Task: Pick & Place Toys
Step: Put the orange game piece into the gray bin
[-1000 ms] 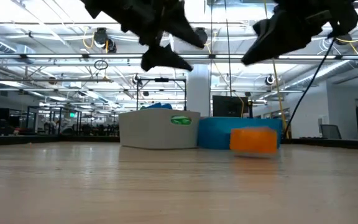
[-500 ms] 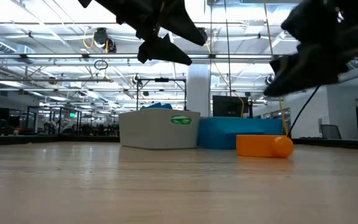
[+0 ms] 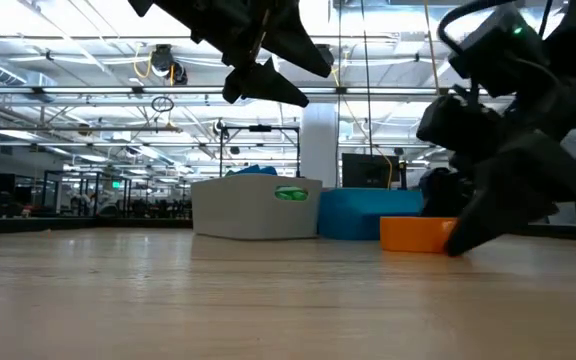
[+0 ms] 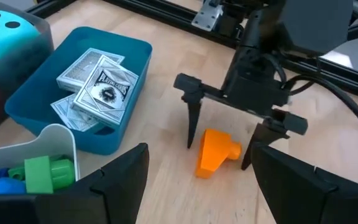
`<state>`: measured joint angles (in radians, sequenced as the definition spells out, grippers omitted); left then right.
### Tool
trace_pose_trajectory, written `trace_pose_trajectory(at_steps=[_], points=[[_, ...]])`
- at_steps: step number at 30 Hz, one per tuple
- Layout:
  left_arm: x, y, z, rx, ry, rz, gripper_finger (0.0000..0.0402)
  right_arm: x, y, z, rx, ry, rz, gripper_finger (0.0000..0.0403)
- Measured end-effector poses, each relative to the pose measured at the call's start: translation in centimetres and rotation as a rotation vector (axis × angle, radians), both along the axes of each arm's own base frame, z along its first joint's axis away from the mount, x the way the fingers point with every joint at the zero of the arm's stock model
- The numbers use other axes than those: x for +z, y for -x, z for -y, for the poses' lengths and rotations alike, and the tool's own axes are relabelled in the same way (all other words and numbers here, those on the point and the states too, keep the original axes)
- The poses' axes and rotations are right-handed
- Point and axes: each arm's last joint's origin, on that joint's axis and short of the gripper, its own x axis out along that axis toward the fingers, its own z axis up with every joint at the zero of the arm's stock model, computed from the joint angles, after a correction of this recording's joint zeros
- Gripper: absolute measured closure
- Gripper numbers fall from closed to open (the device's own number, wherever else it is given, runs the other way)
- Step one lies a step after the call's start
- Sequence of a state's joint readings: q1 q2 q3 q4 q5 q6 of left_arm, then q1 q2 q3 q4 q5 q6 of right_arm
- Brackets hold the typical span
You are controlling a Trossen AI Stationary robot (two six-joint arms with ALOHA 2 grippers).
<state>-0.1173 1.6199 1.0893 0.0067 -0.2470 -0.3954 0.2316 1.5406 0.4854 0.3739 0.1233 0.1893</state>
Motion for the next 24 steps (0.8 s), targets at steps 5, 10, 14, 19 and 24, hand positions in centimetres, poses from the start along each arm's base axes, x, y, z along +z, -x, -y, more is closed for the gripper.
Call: trace_pose_trajectory(at_steps=[5,10,14,19,24], points=[[0.0,0.0,0.0,0.0,0.0,-0.004,0.0117,-0.3,-0.2,1.0,-0.045,-0.006,-0.015,0.0053],[0.0,0.0,0.0,0.0,0.0,-0.004,0.0117,0.0,-0.3,1.0,-0.032,0.01,0.002,0.0156],[0.0,0.0,0.0,0.0,0.0,-0.003,0.0117,0.1,-0.3,1.0,-0.007,0.038,0.012,0.0168],[0.1,0.0,0.0,0.01,0.017,0.008,0.0117,1.0,-0.7,0.9,0.04,0.096,0.061,0.0168],[-0.7,-1.1,0.6,0.009,0.068,0.067,0.0117,3.7,-1.1,0.0,0.049,0.278,0.176,0.0168]])
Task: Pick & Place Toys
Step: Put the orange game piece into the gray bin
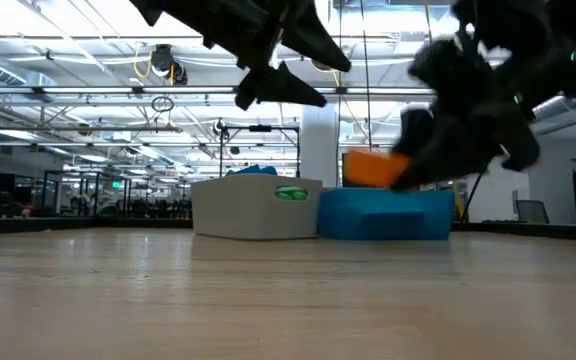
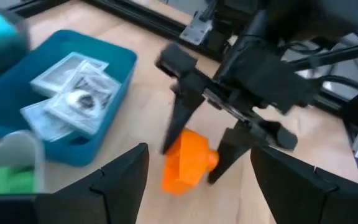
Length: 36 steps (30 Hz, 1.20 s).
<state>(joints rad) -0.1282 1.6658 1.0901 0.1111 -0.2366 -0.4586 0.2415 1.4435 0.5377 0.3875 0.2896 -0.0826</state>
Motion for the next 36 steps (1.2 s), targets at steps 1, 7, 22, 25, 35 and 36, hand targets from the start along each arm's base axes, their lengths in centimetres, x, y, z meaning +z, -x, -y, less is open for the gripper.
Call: trace_pose_trajectory(at_steps=[1,7,22,25,35,36], points=[[-0.3,-0.3,0.2,-0.004,0.002,0.014,0.0117,0.7,-0.1,-0.3,-0.013,0.059,0.031,0.0168],[-2.0,-2.1,0.6,0.001,0.043,0.102,0.0117,3.6,0.3,-2.8,-0.063,0.316,0.183,0.0168],[-3.0,-3.5,-0.1,0.019,0.128,0.224,0.0122,4.9,0.6,-4.4,-0.1,0.481,0.286,0.0168],[-3.0,-3.6,-0.3,0.013,0.14,0.226,0.0152,4.9,0.6,-4.4,-0.104,0.48,0.289,0.0168],[-2.5,-3.3,-1.5,-0.027,0.11,0.193,0.0257,5.0,0.7,-4.5,-0.149,0.359,0.322,0.0095],[-2.3,-3.0,-1.8,-0.013,0.089,0.169,0.0257,4.9,0.7,-4.6,-0.164,0.346,0.323,0.0074]])
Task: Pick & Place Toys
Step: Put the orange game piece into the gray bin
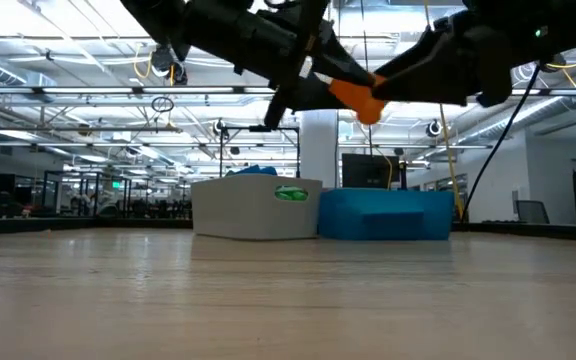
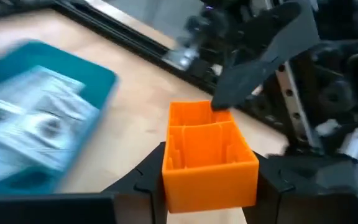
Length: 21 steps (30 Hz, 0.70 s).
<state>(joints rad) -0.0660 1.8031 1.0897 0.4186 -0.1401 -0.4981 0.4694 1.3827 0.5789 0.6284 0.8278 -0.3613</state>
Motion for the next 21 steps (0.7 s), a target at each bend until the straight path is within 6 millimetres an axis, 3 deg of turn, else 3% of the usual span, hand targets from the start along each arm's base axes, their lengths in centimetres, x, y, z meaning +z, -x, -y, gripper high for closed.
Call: trace_pose_trajectory(at_steps=[3,6,16,21], points=[[0.5,0.8,-0.5,0.109,-0.066,-0.063,0.0258,-0.2,0.2,0.0,-0.016,-0.019,-0.014,0.0027],[1.3,1.7,-1.3,0.231,-0.12,-0.115,0.0258,-0.3,0.3,-0.1,-0.003,-0.038,-0.02,0.001],[-0.3,4.6,-4.7,0.6,-0.206,-0.427,0.0258,-0.3,0.2,0.0,-0.013,-0.039,-0.019,0.0041],[-1.0,5.9,-5.1,0.762,-0.261,-0.51,0.0258,-0.3,0.2,0.0,-0.012,-0.04,-0.019,0.0047]])
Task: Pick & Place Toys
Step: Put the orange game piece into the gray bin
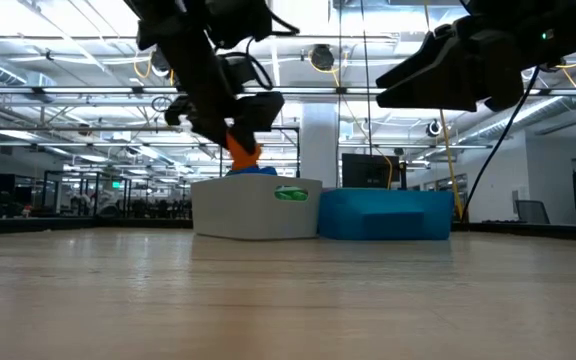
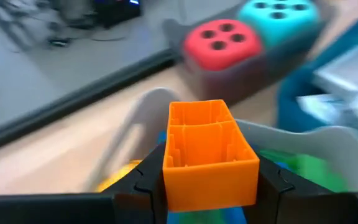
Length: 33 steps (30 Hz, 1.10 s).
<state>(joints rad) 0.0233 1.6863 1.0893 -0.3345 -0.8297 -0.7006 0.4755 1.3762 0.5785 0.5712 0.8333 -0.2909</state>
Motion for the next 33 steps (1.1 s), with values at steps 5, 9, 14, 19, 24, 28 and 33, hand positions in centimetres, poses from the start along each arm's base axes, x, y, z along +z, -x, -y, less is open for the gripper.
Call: trace_pose_trajectory(at_steps=[5,9,14,19,24,28,33], points=[[-0.4,0.9,-0.1,0.075,-0.025,-0.063,0.0258,0.0,0.0,0.0,0.0,0.0,0.0,0.0047],[-0.8,1.6,-0.6,0.119,-0.009,-0.106,0.0258,0.0,0.0,0.0,-0.001,0.0,0.0,0.0047],[-1.6,1.5,-1.2,0.108,0.063,-0.136,0.0258,0.0,-0.1,0.2,-0.012,-0.034,0.012,0.0047],[-1.9,1.2,-1.3,0.091,0.087,-0.132,0.0193,-0.1,-0.3,0.3,0.056,-0.074,0.004,0.0046],[-1.6,1.3,-1.1,0.016,0.128,-0.162,0.006,-0.1,-0.4,0.4,0.077,-0.099,0.004,0.0046],[0.0,1.7,-0.8,-0.018,0.148,-0.111,0.0011,-0.1,-0.4,0.4,0.076,-0.099,0.003,0.0046],[2.9,2.7,0.8,-0.114,0.208,-0.009,0.0038,-0.2,-0.4,0.4,0.075,-0.096,-0.003,0.0046]])
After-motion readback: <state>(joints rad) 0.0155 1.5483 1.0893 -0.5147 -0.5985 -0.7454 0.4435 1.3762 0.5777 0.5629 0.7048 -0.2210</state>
